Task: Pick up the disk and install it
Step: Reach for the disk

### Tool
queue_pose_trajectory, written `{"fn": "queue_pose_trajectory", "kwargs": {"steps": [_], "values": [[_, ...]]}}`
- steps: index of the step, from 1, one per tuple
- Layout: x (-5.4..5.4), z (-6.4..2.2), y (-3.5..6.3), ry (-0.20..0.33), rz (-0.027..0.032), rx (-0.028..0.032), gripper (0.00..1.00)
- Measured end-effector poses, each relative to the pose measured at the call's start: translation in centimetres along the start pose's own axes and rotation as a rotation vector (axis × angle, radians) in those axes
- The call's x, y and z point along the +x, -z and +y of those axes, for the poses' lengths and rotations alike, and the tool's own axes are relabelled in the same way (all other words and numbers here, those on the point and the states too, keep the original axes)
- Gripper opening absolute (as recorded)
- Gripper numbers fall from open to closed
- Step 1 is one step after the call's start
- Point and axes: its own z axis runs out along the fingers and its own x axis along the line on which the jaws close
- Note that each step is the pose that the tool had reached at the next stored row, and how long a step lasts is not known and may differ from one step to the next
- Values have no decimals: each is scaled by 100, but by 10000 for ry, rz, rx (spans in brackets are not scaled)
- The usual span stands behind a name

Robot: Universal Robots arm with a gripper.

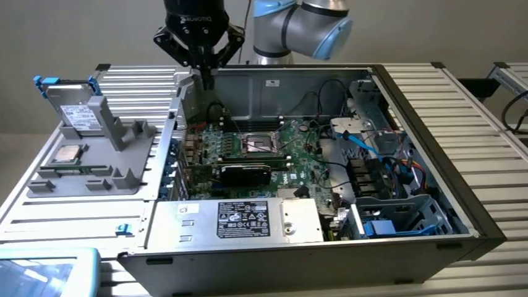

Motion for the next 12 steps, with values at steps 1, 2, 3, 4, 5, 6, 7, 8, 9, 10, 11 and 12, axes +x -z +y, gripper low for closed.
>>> {"fn": "queue_pose_trajectory", "kwargs": {"steps": [1, 2, 3, 4, 5, 6, 7, 8, 9, 10, 11, 12], "values": [[45, 1, 1, 0, 0, 0, 11], [89, 3, 2, 0, 0, 0, 11], [135, 4, 3, 0, 1, 1, 11], [178, 7, 3, 1, 1, 1, 11], [223, 10, 4, 1, 1, 1, 11], [268, 14, 5, 0, 1, 1, 11], [311, 18, 5, 1, 0, 0, 11], [357, 21, 6, 1, 1, 1, 11], [403, 26, 6, 1, 0, 1, 11], [449, 31, 6, 2, 1, 1, 11], [486, 37, 5, 2, -1, 0, 11], [518, 45, 6, 2, 0, 0, 11]]}}
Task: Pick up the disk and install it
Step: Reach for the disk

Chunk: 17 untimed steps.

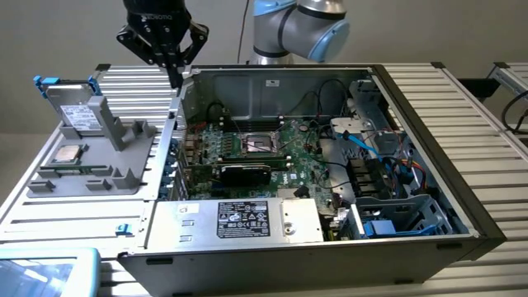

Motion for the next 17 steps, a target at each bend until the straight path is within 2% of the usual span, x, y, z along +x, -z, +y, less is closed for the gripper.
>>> {"fn": "queue_pose_trajectory", "kwargs": {"steps": [5, 10, 17], "values": [[192, 24, 3, 0, 11, -8, 11], [367, 37, 5, -3, 34, -87, 11], [690, 81, 5, -3, 33, -92, 11]]}}
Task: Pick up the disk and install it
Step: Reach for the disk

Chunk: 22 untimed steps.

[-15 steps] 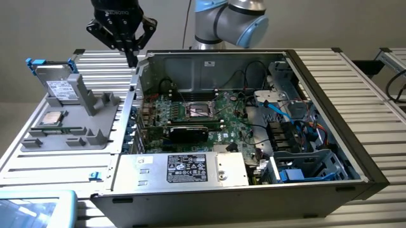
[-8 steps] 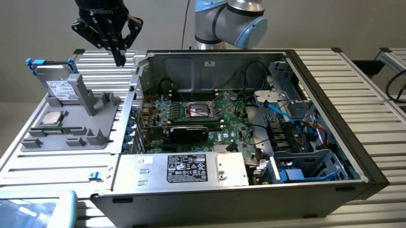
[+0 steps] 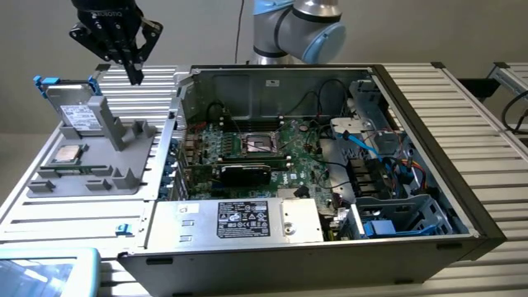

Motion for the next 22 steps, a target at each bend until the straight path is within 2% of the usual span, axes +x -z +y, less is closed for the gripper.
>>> {"fn": "queue_pose_trajectory", "kwargs": {"steps": [13, 15, 19, 22], "values": [[557, 138, -5, 0, 0, 0, 11], [599, 191, -12, 0, 2, 1, 11], [648, 353, -42, 0, 1, -1, 11], [702, 426, -53, 0, 0, -5, 11]]}}
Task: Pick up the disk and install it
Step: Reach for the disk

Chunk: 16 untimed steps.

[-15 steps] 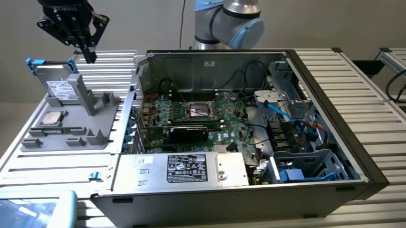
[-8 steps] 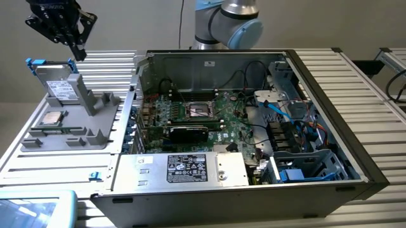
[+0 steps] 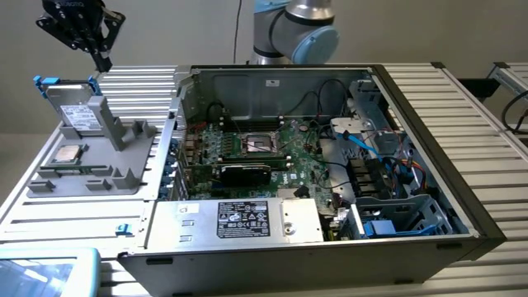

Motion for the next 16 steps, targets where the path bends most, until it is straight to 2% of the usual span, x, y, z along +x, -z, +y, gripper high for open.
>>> {"fn": "queue_pose_trajectory", "kwargs": {"steps": [9, 16], "values": [[277, 89, -8, -2, 14, -88, 11], [479, 144, -8, -6, 84, -101, 11]]}}
